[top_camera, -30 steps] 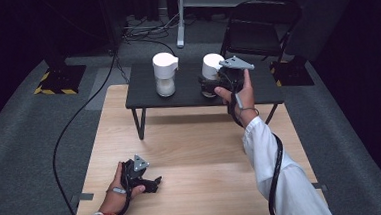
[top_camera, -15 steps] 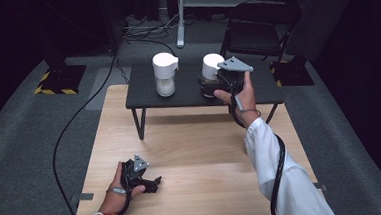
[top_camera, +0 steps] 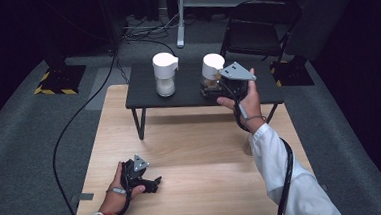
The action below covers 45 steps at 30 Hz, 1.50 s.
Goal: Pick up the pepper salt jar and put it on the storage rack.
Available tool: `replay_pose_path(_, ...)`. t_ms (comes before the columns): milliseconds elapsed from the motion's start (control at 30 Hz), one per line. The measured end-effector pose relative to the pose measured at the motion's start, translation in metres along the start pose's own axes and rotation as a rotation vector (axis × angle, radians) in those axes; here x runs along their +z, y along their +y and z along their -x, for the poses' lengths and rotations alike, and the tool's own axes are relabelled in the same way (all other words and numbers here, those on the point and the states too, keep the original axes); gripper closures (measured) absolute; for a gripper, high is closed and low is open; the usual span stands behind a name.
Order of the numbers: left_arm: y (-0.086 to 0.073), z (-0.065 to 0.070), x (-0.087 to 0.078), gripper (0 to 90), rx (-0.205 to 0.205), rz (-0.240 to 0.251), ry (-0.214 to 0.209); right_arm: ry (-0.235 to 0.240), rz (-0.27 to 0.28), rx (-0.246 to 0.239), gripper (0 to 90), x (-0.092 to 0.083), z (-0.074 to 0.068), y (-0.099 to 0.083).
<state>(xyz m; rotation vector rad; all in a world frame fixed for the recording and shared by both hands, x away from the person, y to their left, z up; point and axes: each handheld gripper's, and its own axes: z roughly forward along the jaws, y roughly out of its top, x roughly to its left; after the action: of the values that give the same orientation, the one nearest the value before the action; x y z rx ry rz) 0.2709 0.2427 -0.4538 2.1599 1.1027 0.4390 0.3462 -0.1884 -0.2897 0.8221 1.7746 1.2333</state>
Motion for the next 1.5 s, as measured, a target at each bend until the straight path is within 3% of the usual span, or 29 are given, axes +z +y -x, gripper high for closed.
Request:
replay_pose_path(333,0.000,0.000,0.000,0.1,0.000,0.000,0.000,0.050,0.060,-0.061,0.8,-0.030,-0.003,-0.017)
replay_pose_path(667,0.000,0.000,0.000,0.1,0.000,0.000,0.000,0.085,0.098,-0.061,0.9,-0.057,-0.002,-0.046)
replay_pose_path(900,0.000,0.000,0.000,0.1,0.000,0.000,0.000,0.106,0.089,-0.078,0.9,-0.068,-0.001,-0.068)
replay_pose_path(1067,0.000,0.000,0.000,0.1,0.000,0.001,0.000,0.126,0.067,-0.137,0.9,-0.078,-0.004,-0.088)
replay_pose_path(1500,0.000,0.000,0.000,0.1,0.000,0.001,0.000,0.169,0.009,-0.125,0.9,-0.092,-0.005,-0.124)
